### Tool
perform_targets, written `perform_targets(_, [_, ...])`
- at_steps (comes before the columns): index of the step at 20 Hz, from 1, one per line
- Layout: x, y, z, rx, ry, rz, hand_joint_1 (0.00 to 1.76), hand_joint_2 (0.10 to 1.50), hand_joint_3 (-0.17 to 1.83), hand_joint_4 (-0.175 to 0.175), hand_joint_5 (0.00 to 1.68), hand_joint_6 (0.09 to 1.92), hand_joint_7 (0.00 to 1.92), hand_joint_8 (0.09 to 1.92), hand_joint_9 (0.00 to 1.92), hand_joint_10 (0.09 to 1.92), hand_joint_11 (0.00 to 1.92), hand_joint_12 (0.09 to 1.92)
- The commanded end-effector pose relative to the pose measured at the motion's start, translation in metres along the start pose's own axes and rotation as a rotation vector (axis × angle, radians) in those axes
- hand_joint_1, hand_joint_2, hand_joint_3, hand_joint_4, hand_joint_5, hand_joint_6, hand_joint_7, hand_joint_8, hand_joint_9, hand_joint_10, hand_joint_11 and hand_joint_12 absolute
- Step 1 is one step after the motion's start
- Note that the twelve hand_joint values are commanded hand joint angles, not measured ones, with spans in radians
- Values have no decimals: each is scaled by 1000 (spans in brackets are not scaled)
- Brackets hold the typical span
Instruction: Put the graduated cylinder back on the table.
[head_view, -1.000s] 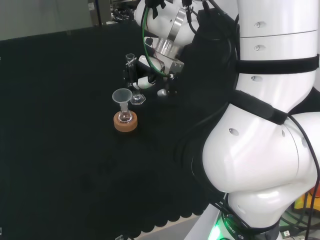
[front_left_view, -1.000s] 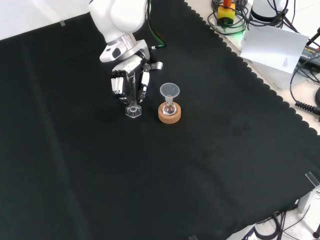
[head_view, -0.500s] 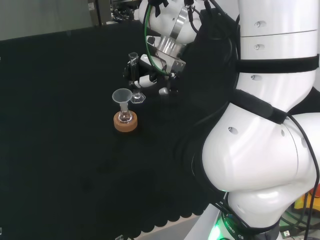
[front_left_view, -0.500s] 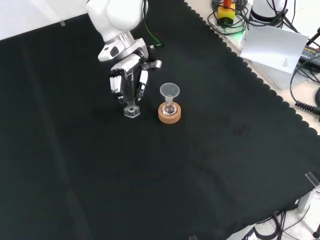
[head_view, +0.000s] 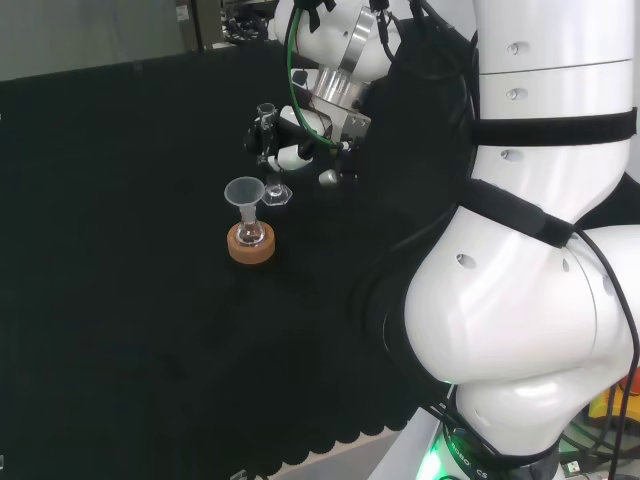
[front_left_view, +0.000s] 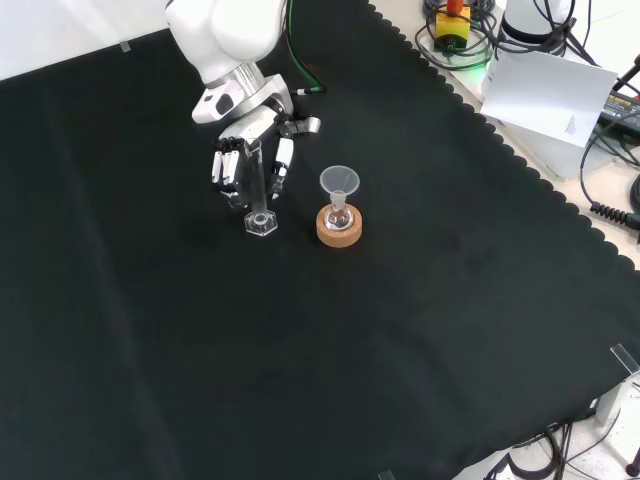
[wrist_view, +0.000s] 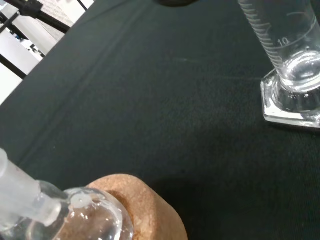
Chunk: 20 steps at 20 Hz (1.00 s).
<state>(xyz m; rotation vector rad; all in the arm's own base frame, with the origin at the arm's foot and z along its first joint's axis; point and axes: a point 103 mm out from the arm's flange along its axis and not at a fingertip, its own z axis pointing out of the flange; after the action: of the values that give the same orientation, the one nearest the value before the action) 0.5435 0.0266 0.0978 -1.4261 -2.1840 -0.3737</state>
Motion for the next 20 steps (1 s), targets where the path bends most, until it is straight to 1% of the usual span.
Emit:
perform_targets(1, [0, 1, 3, 8, -17, 10, 1052, 1024, -175, -55, 552, 676, 680, 628, 1009, 149, 601, 1217])
perform_targets(5, [1, 0, 0, 0, -5, 23, 1009, 1002, -175, -57, 492, 634, 633, 640, 970, 168, 561, 1242])
perform_targets(7, [1, -2, -5, -4, 0, 27, 964, 980, -175, -64, 422, 562, 552, 671, 892, 217, 504, 1270])
perform_targets(12, [-1, -10, -22, -15, -4, 30, 859, 925, -175, -76, 355, 377, 330, 727, 596, 551, 334, 1345])
perform_targets(14, [0, -13, -28, -21, -6, 34, 830, 911, -175, -80, 340, 326, 281, 728, 533, 617, 304, 1357])
perform_targets(18, [2, -23, -40, -32, -26, 51, 798, 896, -175, -83, 324, 276, 235, 725, 480, 655, 279, 1365])
perform_targets(20, [2, -30, -47, -40, -44, 77, 793, 894, -175, -84, 329, 252, 229, 727, 466, 669, 271, 1374])
